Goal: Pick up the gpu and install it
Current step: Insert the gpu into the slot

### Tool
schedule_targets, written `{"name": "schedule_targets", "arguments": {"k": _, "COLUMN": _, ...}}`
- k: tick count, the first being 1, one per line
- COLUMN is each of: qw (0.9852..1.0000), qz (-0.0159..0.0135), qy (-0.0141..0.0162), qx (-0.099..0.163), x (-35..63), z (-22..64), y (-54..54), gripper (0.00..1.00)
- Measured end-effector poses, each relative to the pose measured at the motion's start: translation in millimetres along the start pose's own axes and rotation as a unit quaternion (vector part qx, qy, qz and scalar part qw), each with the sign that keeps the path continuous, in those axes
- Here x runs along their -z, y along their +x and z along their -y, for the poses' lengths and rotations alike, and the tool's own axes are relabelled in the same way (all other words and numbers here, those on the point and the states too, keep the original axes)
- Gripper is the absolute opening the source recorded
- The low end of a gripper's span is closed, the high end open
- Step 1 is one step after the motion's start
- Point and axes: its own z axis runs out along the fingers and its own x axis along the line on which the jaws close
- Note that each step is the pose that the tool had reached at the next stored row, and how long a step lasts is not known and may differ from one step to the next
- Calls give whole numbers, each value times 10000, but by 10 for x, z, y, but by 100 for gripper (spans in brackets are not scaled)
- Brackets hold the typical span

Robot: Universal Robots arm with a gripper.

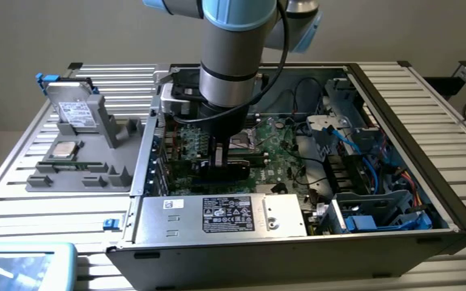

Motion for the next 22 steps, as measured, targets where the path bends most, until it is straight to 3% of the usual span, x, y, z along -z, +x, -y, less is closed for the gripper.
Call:
{"name": "schedule_targets", "arguments": {"k": 9, "qw": 10000, "qz": -23, "qy": -4, "qx": -2, "x": -5, "z": 1, "y": -7, "gripper": 28}}
{"name": "schedule_targets", "arguments": {"k": 17, "qw": 10000, "qz": -70, "qy": -10, "qx": -11, "x": -15, "z": 2, "y": -13, "gripper": 28}}
{"name": "schedule_targets", "arguments": {"k": 22, "qw": 10000, "qz": -77, "qy": -14, "qx": -12, "x": -16, "z": 1, "y": -15, "gripper": 28}}
